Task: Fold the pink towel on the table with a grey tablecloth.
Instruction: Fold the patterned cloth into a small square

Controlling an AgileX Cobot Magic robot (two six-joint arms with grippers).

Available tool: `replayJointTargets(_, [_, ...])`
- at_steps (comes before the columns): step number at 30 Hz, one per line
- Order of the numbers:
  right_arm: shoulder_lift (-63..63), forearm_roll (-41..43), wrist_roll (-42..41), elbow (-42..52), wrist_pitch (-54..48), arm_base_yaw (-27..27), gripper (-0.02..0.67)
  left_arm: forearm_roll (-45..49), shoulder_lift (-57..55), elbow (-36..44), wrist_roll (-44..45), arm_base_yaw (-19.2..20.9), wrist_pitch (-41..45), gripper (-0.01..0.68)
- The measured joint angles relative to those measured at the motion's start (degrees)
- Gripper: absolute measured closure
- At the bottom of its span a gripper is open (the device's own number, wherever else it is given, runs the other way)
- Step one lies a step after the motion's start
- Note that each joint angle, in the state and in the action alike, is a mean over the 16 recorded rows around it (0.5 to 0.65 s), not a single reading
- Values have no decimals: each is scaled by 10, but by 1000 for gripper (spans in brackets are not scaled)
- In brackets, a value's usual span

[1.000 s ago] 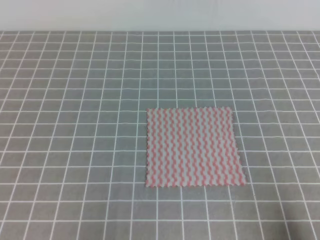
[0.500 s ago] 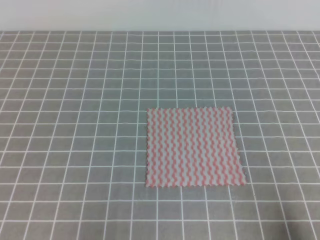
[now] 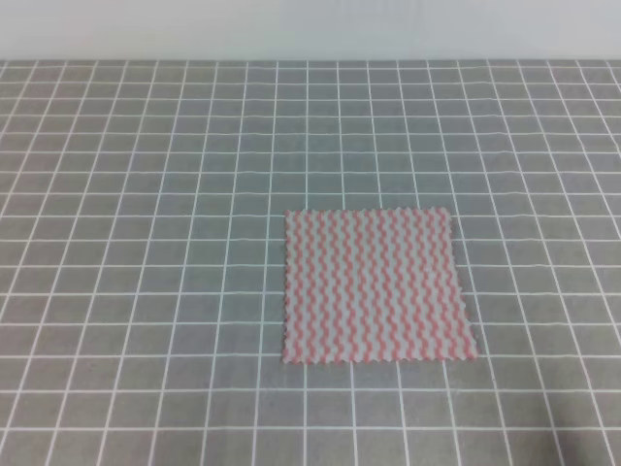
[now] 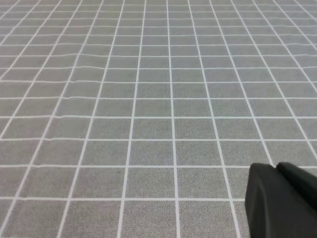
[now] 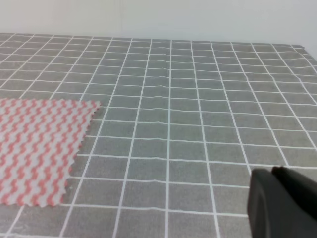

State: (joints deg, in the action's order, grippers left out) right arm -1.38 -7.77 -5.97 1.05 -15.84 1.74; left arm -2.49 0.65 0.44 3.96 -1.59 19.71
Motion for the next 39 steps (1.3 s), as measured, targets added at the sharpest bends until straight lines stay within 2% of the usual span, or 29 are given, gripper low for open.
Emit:
replayJointTargets(6, [-3, -92, 0, 2, 2, 0, 665, -57, 4, 3, -32, 0, -37, 675])
replayJointTargets(9, [-3, -194, 0, 2, 2, 0, 665, -125, 4, 3, -70, 0, -63, 675])
replayJointTargets(17, [-1, -530, 0, 1, 19, 0, 665, -329, 3, 2, -174, 0, -140, 675])
replayJointTargets(22, [-1, -665, -1, 2, 25, 0, 665, -407, 3, 2, -205, 0, -159, 675])
replayJointTargets(25, [-1, -695, -2, 2, 22, 0, 665, -416, 1, 1, -196, 0, -156, 675])
replayJointTargets(30, [-2, -686, -23, 3, -1, 0, 665, -416, 1, -5, -153, 0, -126, 675])
replayJointTargets(35, [8, -662, -52, -3, -37, 0, 665, -416, -6, -37, -57, 0, -76, 675])
replayJointTargets(39, [38, -607, -75, -28, -71, 0, 665, -417, -36, -76, 30, 0, -32, 675])
